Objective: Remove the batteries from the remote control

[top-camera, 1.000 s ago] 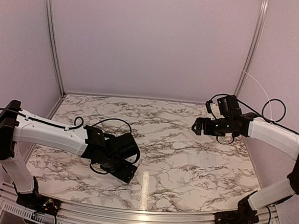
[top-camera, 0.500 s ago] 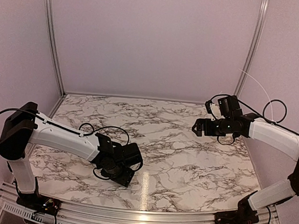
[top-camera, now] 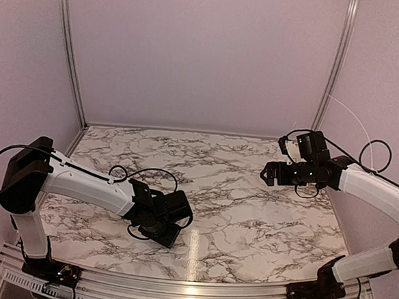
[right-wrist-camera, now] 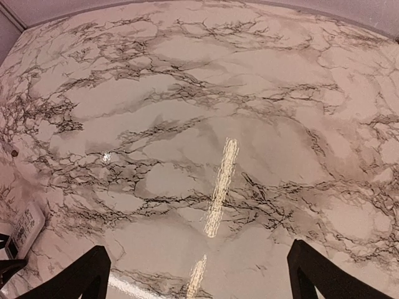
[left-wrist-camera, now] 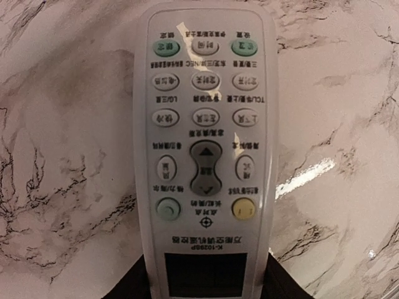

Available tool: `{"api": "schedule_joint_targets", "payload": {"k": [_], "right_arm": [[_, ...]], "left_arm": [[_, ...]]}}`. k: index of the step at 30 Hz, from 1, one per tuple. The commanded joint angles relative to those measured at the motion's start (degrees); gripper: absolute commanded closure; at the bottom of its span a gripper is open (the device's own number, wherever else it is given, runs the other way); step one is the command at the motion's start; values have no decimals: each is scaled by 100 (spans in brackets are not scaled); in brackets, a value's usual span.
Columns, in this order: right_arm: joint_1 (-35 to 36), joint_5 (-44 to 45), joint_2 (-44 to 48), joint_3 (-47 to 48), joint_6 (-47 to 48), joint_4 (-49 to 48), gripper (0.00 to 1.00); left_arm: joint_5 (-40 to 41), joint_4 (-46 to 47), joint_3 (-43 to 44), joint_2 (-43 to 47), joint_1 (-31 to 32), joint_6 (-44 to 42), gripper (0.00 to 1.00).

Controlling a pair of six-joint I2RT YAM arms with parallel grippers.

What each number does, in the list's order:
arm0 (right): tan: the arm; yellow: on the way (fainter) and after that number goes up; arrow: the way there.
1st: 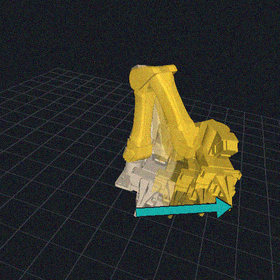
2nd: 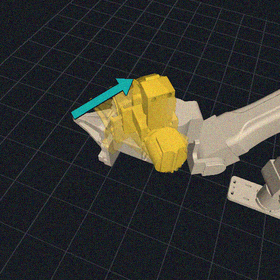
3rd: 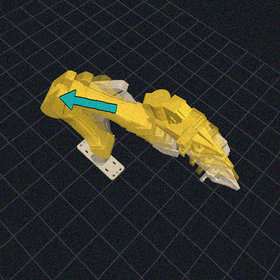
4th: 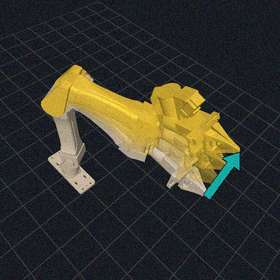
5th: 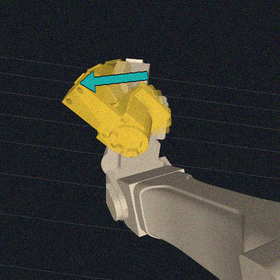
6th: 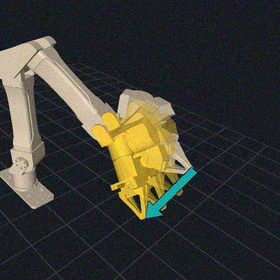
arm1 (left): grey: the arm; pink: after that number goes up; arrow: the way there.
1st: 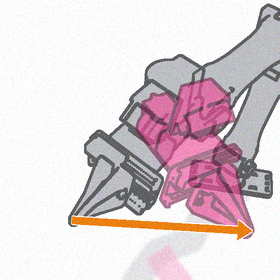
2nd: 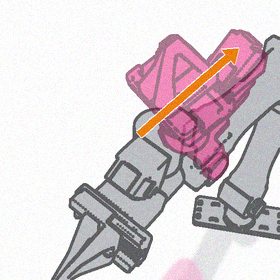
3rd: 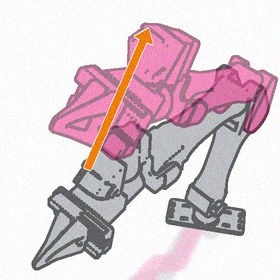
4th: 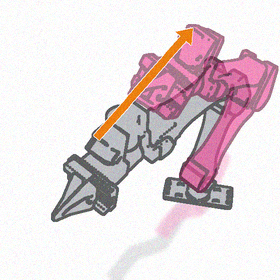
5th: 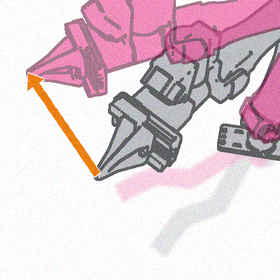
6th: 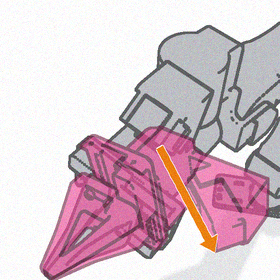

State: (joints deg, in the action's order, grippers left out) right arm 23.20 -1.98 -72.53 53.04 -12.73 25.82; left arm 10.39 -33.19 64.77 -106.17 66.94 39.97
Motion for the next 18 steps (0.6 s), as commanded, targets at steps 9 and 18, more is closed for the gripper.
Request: {"api": "schedule_joint_targets", "payload": {"k": [9,18], "right_arm": [[53,-214,179,93,192,151,2],[53,-2313,-14,368,-245,-199,1]], "left_arm": [[-10,-233,407,237,21,-771,62],[-44,-628,1223,438,21,-1862,61]]}}
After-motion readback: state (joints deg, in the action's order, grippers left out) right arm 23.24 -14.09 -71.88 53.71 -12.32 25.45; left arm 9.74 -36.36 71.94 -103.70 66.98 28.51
